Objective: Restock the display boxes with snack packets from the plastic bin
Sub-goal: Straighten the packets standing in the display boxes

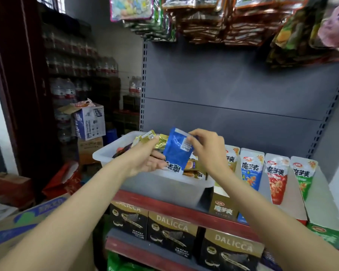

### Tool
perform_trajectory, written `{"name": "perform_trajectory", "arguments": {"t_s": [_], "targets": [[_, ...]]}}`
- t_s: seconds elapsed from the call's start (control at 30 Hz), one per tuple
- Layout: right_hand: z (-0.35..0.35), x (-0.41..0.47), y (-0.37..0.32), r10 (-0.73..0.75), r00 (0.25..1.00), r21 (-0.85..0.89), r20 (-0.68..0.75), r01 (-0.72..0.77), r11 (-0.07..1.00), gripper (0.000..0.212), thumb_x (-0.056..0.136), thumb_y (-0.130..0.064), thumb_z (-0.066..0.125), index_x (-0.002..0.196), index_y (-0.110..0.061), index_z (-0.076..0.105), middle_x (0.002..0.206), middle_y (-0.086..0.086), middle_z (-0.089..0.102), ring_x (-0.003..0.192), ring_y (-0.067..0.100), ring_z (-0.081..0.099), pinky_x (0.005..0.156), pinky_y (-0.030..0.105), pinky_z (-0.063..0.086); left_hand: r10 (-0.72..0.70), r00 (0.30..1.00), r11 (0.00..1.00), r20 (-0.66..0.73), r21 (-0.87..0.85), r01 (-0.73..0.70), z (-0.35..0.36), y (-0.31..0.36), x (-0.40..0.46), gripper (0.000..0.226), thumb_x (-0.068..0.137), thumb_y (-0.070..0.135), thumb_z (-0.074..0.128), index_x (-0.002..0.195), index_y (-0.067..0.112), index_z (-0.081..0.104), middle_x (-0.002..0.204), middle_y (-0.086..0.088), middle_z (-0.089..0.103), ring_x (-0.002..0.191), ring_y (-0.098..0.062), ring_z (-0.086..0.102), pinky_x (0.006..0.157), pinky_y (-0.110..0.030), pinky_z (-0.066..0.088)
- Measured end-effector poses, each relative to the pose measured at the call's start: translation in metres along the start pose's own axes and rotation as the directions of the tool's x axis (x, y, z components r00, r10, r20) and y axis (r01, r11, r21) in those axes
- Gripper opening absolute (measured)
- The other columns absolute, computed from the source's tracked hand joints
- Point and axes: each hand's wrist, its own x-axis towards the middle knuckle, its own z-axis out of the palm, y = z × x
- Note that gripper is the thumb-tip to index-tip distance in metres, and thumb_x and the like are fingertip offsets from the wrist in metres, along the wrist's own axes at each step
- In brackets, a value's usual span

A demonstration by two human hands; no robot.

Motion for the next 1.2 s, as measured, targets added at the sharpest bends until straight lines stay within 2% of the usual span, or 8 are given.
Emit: {"name": "perform_trajectory", "arguments": {"t_s": [0.13, 0.23, 0.33, 0.57, 0.77, 1.0, 1.1, 1.2], "targets": [[-0.016, -0.007, 0.004, -0.155, 0.986, 0.013, 0.059, 0.155, 0.988, 0.012, 0.089, -0.013, 0.061, 0.091, -0.014, 0.073, 0.080, -0.004, 0.072, 0.074, 0.010, 0.065, 0.071, 0.026, 0.052, -0.008, 0.976, 0.936, 0.217, -0.343, 0.084, 0.022, 0.008, 0.005, 0.056, 0.095, 0.047, 0.044, 0.111, -0.007, 0.052, 0.094, -0.029, 0.064, 0.065, -0.032, 0.071, 0.054, -0.028, 0.058], [-0.030, -0.016, 0.010, -0.217, 0.962, 0.098, 0.167, 0.203, 0.974, 0.013, 0.087, -0.013, 0.065, 0.094, -0.014, 0.076, 0.085, -0.005, 0.073, 0.083, 0.006, 0.064, 0.072, 0.017, 0.048, 0.070, 0.976, 0.883, 0.205, -0.468, 0.035, 0.038, 0.012, 0.011, 0.026, 0.097, 0.021, 0.050, 0.101, -0.004, 0.057, 0.081, -0.020, 0.070, 0.064, -0.026, 0.071, 0.055, -0.029, 0.059], [-0.041, -0.022, 0.019, -0.126, 0.958, 0.164, 0.257, 0.086, 0.983, 0.015, 0.086, -0.027, 0.066, 0.094, -0.019, 0.075, 0.097, -0.012, 0.069, 0.094, -0.001, 0.061, 0.083, 0.017, 0.047, 0.143, 0.985, 0.908, 0.094, -0.408, -0.093, 0.053, 0.013, 0.014, 0.014, 0.095, -0.004, 0.043, 0.091, -0.004, 0.057, 0.059, -0.008, 0.068, 0.048, -0.012, 0.066, 0.047, -0.024, 0.055], [-0.064, -0.019, 0.059, 0.216, 0.943, 0.318, 0.254, -0.293, 0.902, 0.044, 0.087, -0.017, 0.065, 0.127, -0.027, 0.050, 0.119, 0.002, 0.059, 0.097, 0.014, 0.064, 0.076, 0.027, 0.056, 0.284, 0.952, 0.946, 0.116, -0.194, -0.259, 0.095, 0.009, 0.016, 0.026, 0.091, -0.002, 0.054, 0.116, 0.006, 0.055, 0.094, -0.015, 0.068, 0.069, -0.021, 0.069, 0.067, -0.036, 0.058], [-0.097, -0.026, 0.090, 0.251, 0.960, 0.357, 0.122, -0.279, 0.892, 0.054, 0.087, 0.012, 0.052, 0.118, -0.031, 0.056, 0.102, 0.010, 0.064, 0.084, 0.030, 0.066, 0.072, 0.048, 0.058, 0.419, 0.887, 0.901, 0.193, 0.036, -0.433, 0.140, 0.012, 0.023, 0.025, 0.088, -0.004, 0.058, 0.108, 0.008, 0.054, 0.104, -0.016, 0.065, 0.091, -0.027, 0.065, 0.077, -0.038, 0.055], [-0.126, -0.024, 0.131, 0.340, 0.940, 0.309, -0.034, -0.314, 0.898, 0.066, 0.084, 0.013, 0.052, 0.132, -0.032, 0.045, 0.086, 0.000, 0.064, 0.079, 0.016, 0.067, 0.063, 0.037, 0.058, 0.575, 0.804, 0.734, 0.151, 0.339, -0.589, 0.198, 0.029, 0.043, 0.017, 0.082, 0.005, 0.068, 0.087, 0.016, 0.057, 0.079, -0.001, 0.065, 0.074, -0.016, 0.063, 0.069, -0.036, 0.057], [-0.124, -0.024, 0.149, 0.446, 0.892, 0.343, -0.072, -0.398, 0.851, 0.058, 0.084, 0.010, 0.056, 0.131, -0.024, 0.043, 0.085, 0.001, 0.063, 0.083, 0.020, 0.067, 0.068, 0.042, 0.058, 0.562, 0.808, 0.727, 0.176, 0.360, -0.584, 0.214, 0.031, 0.050, 0.016, 0.082, 0.002, 0.068, 0.086, 0.013, 0.057, 0.071, 0.003, 0.060, 0.073, -0.016, 0.063, 0.066, -0.039, 0.059], [-0.122, -0.021, 0.163, 0.475, 0.876, 0.251, -0.081, -0.444, 0.860, 0.025, 0.084, 0.001, 0.062, 0.097, -0.019, 0.056, 0.082, 0.000, 0.065, 0.085, 0.022, 0.067, 0.075, 0.047, 0.057, 0.563, 0.802, 0.696, 0.197, 0.410, -0.589, 0.222, 0.031, 0.058, 0.015, 0.082, 0.002, 0.068, 0.090, 0.011, 0.060, 0.075, 0.000, 0.062, 0.075, -0.016, 0.064, 0.068, -0.035, 0.058]]}}
